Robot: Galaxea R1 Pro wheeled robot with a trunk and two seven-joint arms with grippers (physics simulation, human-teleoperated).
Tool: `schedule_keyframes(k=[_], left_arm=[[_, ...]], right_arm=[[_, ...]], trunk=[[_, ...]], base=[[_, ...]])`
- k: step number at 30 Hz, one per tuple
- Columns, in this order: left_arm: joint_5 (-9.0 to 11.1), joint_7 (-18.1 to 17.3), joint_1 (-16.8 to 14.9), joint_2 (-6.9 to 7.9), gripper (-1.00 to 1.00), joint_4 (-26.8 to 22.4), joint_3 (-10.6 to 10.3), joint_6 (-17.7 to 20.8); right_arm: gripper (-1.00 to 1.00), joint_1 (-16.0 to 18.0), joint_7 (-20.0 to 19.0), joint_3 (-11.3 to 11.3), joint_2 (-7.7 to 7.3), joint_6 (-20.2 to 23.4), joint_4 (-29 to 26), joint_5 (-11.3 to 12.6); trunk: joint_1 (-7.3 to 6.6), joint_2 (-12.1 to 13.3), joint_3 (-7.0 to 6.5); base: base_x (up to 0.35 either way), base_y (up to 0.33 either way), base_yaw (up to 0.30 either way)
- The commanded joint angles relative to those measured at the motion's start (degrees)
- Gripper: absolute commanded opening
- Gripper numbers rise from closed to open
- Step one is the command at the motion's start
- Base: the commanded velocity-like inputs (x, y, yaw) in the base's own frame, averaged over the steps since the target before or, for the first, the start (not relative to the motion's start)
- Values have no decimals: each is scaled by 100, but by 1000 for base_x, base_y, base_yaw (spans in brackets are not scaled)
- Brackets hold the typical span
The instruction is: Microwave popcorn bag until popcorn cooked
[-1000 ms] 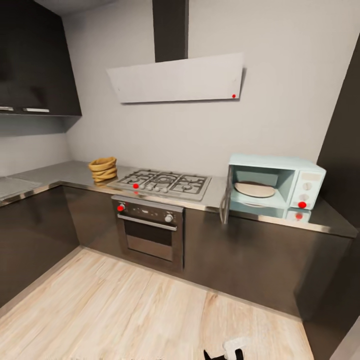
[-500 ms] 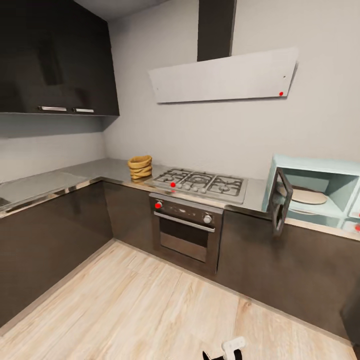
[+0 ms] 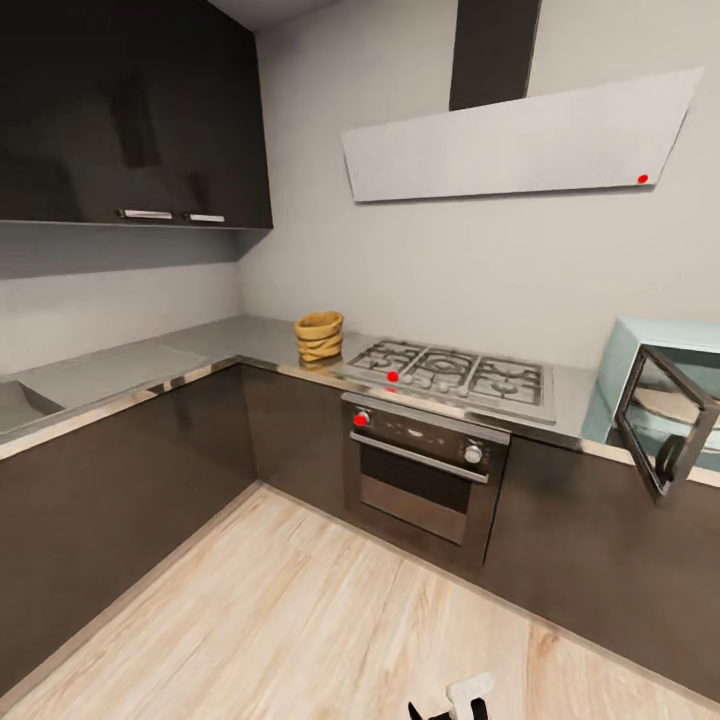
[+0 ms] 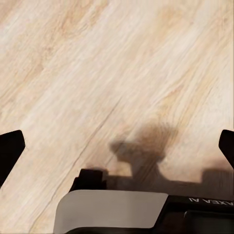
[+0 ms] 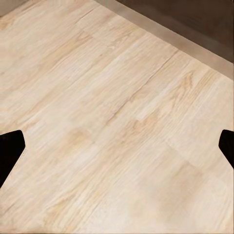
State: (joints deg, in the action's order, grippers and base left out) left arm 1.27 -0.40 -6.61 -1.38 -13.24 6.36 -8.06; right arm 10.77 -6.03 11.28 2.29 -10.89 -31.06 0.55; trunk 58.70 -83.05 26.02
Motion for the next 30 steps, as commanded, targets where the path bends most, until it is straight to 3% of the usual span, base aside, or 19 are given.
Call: schedule_keyframes(k=[1,10,17,30], left_arm=[[13,-4,-5,-3,100,5,24,-14],[13,-4,-4,-14,100,4,16,-22],[12,28,75,-88,100,-3,1,-90],[-1,26,70,-96,100,-3,-6,-100]], right_arm=[[100,4,-15,-4,-4,-18,4,6],[100,4,-38,-60,-21,-26,-8,13],[100,4,-18,-77,-14,-18,-12,66],[100,6,-3,-75,-7,-14,-10,28]], trunk=[[3,-3,6],[3,-3,6],[3,-3,6],[-239,438,-192]], base=[[278,265,0],[283,250,0],[42,30,0],[0,0,0]])
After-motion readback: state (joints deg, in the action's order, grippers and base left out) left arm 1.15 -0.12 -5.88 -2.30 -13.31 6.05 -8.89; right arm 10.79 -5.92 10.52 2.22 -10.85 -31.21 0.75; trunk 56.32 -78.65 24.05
